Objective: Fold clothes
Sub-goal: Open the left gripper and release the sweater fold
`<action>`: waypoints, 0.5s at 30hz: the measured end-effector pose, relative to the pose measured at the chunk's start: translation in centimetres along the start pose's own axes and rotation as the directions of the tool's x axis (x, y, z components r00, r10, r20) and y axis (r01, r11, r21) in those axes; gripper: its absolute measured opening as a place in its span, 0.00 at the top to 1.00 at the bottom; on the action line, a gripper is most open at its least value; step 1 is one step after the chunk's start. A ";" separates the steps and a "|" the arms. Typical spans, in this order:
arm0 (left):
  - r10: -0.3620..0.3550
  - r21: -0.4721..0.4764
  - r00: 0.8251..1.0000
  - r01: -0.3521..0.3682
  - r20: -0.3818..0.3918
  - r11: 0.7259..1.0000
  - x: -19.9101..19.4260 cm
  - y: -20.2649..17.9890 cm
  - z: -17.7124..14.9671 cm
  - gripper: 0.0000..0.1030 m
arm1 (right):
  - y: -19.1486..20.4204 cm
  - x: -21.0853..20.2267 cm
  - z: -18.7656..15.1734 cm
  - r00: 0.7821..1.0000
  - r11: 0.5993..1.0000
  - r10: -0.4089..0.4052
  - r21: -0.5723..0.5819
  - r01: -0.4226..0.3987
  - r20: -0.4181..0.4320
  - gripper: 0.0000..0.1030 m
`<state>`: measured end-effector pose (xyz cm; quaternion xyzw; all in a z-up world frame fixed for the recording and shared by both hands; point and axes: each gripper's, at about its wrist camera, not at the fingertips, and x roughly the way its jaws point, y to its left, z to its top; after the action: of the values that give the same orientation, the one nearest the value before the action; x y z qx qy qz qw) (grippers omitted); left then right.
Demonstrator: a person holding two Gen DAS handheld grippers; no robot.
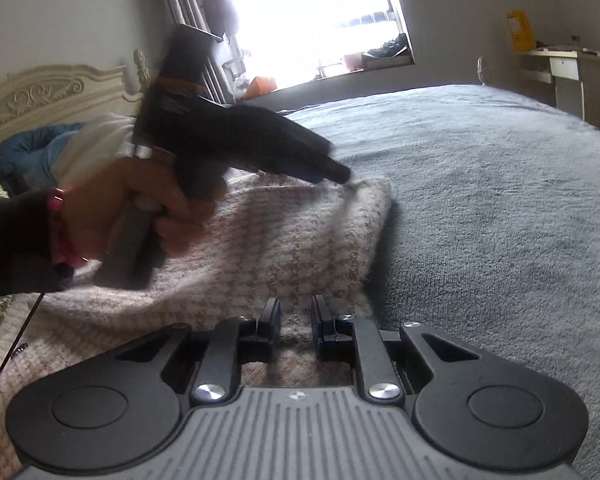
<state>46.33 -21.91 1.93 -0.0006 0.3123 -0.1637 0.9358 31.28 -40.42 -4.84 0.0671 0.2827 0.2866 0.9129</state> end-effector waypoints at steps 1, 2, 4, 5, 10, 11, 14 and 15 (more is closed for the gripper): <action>0.009 -0.006 1.000 -0.009 0.018 1.000 -2.1 1.2 0.1 0.69 | -0.2 0.2 0.1 1.000 1.000 0.004 0.006 -0.004 0.001 0.84; 0.021 -0.012 0.999 -0.020 0.032 1.000 -4.2 2.5 0.1 0.68 | -0.4 0.2 0.1 1.000 1.000 0.009 0.012 -0.009 0.002 0.84; 0.049 -0.028 0.998 -0.048 0.026 0.998 -8.6 5.1 -0.7 0.66 | -0.7 0.2 0.1 1.000 1.000 0.018 0.026 -0.018 0.003 0.84; 0.047 -0.036 0.999 -0.046 0.018 0.998 -10.7 6.5 -1.6 0.65 | -0.7 0.2 0.2 1.000 0.999 0.021 0.031 -0.021 0.002 0.84; -0.004 0.001 0.999 0.004 -0.047 1.000 -17.4 10.3 -9.3 0.64 | 0.6 0.4 0.6 0.999 0.999 -0.031 -0.018 0.031 -0.020 0.84; -0.011 0.006 0.998 0.012 -0.065 1.000 -17.8 10.8 -10.9 0.64 | 1.2 0.4 0.8 0.998 0.998 -0.053 -0.038 0.052 -0.028 0.84; -0.049 -0.006 0.995 0.049 -0.088 0.999 -17.8 12.4 -14.7 0.64 | 3.8 0.0 2.5 0.983 0.984 -0.162 -0.087 0.155 -0.083 0.80; -0.067 -0.014 0.996 0.066 -0.064 0.998 -17.9 12.9 -15.4 0.64 | 4.7 0.0 3.2 0.976 0.978 -0.194 -0.098 0.184 -0.098 0.80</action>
<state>27.82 -2.69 -1.41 -0.0114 0.3431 -0.1930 0.9192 30.77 -36.40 -0.83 -0.0160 0.3234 0.2139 0.9216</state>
